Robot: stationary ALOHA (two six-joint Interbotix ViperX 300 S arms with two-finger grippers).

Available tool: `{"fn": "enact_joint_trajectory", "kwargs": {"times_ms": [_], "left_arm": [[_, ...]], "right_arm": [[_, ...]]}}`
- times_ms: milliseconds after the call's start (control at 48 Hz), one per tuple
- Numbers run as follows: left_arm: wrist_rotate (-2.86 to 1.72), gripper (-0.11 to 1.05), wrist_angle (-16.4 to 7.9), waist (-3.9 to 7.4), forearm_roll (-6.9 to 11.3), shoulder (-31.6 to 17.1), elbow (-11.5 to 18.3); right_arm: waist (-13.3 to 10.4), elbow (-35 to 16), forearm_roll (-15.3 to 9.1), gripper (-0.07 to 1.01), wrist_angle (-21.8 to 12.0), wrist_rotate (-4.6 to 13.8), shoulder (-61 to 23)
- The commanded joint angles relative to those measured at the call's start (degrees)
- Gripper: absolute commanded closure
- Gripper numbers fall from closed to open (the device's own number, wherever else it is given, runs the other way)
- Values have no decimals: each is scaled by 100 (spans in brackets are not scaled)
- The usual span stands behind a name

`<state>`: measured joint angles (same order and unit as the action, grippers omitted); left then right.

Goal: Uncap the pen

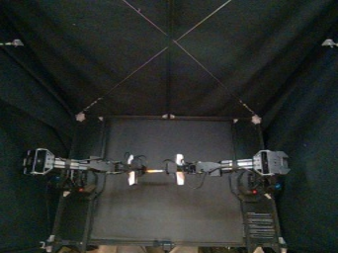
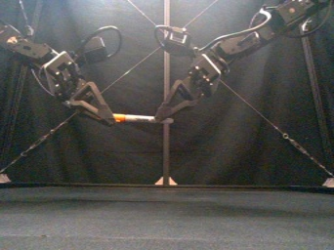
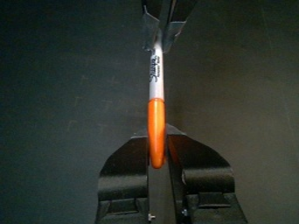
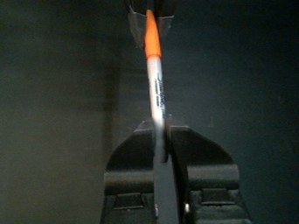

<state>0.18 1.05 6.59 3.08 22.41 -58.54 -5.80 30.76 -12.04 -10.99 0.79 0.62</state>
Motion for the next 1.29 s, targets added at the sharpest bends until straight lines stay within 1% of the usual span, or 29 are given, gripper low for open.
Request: {"fn": "enact_joint_trajectory", "kwargs": {"times_ms": [21,229,250,333,375,396,438,458,479,583,604,625,771,875,1062,1292], "left_arm": [[-9,58,-35,9,9,167,-88],[-9,58,-176,0,18,404,-246],[-18,58,-193,0,18,431,-272],[-18,58,-229,-9,18,554,-343],[-9,59,-229,-9,18,633,-387],[-18,58,-229,-9,18,668,-404],[-18,58,-229,-9,18,747,-439],[-9,58,-229,-9,18,800,-457],[-18,59,-229,-9,18,835,-483],[-18,58,-237,-9,18,1037,-571],[-9,59,-246,-9,18,1072,-589],[-18,59,-246,-9,18,1125,-615],[-26,59,-281,-18,18,1345,-712],[-26,58,-343,-9,18,1441,-765],[-26,58,-475,-18,18,1450,-782],[-26,58,-475,-18,26,1459,-782]], "right_arm": [[-53,79,79,59,-9,-26,255],[-97,149,97,59,-9,-26,299],[-97,167,97,59,-18,-26,308],[-123,246,97,59,-18,-26,387],[-123,281,97,59,-18,-26,439],[-123,308,97,59,-9,-26,466],[-123,343,105,59,0,-18,519],[-132,360,114,59,0,-18,545],[-123,378,114,59,9,-18,563],[-123,466,176,59,9,-18,677],[-123,483,176,59,18,-18,703],[-123,492,185,59,18,-26,712],[-123,536,193,59,18,-26,782],[-123,545,193,59,35,-26,791],[-123,545,193,59,26,-26,800],[-123,545,193,59,26,-26,800]]}}
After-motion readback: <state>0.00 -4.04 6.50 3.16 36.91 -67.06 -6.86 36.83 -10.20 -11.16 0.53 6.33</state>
